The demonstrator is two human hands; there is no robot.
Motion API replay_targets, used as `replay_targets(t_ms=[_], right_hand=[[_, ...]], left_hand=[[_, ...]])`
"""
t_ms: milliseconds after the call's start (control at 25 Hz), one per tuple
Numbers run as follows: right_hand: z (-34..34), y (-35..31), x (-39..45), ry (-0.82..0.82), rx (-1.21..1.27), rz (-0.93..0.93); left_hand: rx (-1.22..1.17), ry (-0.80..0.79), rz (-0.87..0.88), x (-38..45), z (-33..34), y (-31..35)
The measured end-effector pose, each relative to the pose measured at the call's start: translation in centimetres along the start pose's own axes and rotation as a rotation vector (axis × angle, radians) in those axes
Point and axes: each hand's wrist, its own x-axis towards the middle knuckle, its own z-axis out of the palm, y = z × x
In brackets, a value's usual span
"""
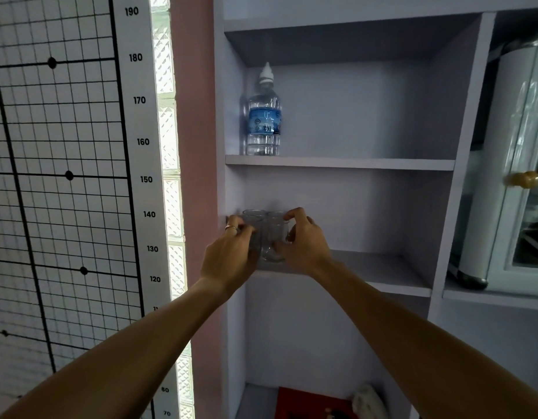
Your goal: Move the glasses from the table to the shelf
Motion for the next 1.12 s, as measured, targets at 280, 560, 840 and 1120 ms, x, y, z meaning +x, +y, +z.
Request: replay_targets(t_ms=[280, 560, 840, 1120], right_hand=[[-0.4, 0.4, -0.1, -0.012, -0.014, -0.032], [0.4, -0.7, -1.6, -0.131, -0.103, -0.146], [5.9, -6.2, -5.0, -0.532, -0.021, -0.421], [14.2, -17.8, -12.1, -0.734, 0.161, -0.625]], left_hand=[[-0.043, -0.088, -0.014, 0.4, -0.6, 0.0], [-0.107, -0.240, -0.077, -1.0, -3.8, -1.8], [0.053, -0.490, -0.334, -7.4, -13.3, -6.1], [0.211, -0.406, -0.676, -18.8, -26.3, -10.1]])
